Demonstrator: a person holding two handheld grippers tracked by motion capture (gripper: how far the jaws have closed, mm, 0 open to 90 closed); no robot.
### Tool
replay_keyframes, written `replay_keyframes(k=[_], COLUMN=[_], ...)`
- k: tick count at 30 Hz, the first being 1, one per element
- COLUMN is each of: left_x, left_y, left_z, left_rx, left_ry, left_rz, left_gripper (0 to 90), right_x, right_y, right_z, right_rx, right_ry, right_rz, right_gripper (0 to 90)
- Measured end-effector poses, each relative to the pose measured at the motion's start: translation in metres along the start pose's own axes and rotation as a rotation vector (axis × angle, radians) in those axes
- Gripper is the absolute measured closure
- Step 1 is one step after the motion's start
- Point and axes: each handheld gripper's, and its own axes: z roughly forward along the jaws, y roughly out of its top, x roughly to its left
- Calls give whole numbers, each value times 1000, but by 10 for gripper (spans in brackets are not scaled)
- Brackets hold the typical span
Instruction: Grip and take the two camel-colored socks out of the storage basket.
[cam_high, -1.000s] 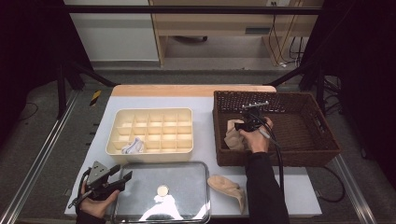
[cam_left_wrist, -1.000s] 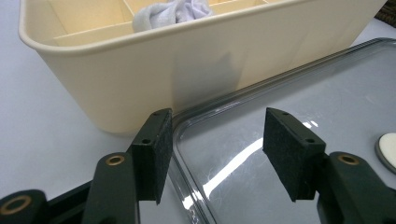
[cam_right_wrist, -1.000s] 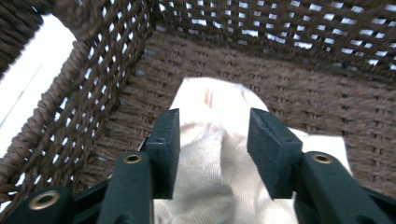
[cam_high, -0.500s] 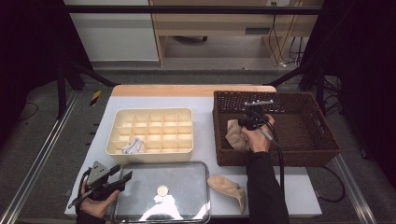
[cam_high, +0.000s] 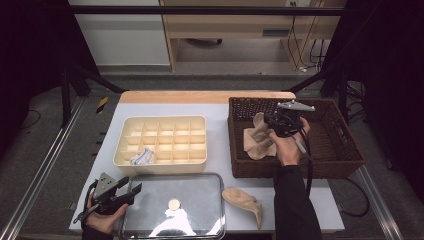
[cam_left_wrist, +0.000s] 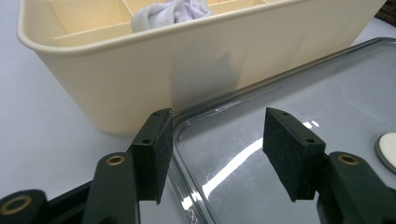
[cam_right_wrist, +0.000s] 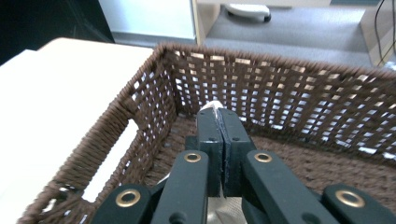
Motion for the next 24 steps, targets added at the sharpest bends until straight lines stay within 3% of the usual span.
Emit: replay_keyframes(k=[5, 14, 24], left_x=[0, -1, -3], left_y=[0, 2, 7], left_z=[-1, -2, -4], left_rx=[-5, -13, -39], left_ry=[-1, -6, -1], left_rz=[-1, 0, -11], left_gripper=[426, 398, 364], right_x=[6, 24, 51], right_y=[11, 23, 27], right_z=[-24, -58, -89], right_rx=[-68, -128, -190], right_ry=[26, 62, 150], right_rz=[-23, -85, -148], right_gripper=[894, 894, 894])
